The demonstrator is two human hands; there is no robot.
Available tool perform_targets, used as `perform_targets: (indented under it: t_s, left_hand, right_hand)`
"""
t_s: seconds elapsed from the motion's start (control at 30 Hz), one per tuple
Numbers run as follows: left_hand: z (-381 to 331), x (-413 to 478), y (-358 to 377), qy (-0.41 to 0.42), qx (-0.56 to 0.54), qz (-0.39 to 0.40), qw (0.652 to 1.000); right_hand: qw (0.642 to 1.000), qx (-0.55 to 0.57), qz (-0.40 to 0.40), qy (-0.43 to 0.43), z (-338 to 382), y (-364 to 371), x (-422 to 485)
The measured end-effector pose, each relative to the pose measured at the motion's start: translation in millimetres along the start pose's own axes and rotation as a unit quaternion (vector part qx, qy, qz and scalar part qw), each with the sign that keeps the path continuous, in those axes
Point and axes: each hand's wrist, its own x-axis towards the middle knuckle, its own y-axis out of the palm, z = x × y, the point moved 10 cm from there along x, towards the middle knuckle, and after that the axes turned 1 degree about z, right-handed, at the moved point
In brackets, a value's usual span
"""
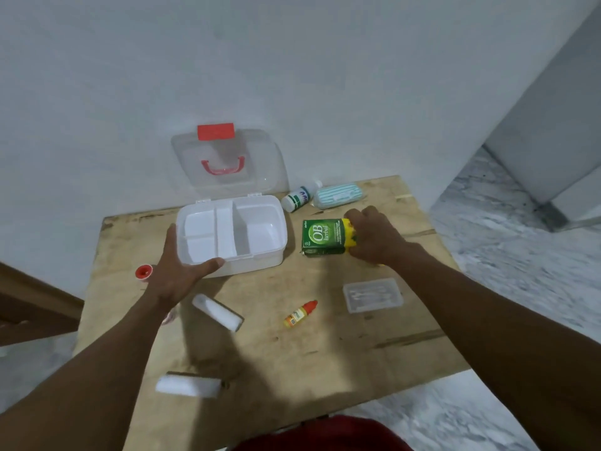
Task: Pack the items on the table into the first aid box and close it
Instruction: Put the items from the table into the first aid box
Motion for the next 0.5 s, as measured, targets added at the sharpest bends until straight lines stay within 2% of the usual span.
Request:
perform_targets:
  t_s: [0.17,0.37,0.5]
  left_hand:
    - [6,4,-3,-0.004,0.0,0.022,1.0]
    - [12,7,-3,-0.007,0.012,0.035,0.999]
    - [20,4,-5,-0.031,-0.003,0.026,0.999]
  right_hand:
    - [0.99,0.085,-0.051,0.098,1,-37,-18]
    - [0.986,0.101,-0.098,0.087,45,-62,-32]
    - [0.992,0.069,-0.086,0.053,89,-55,-26]
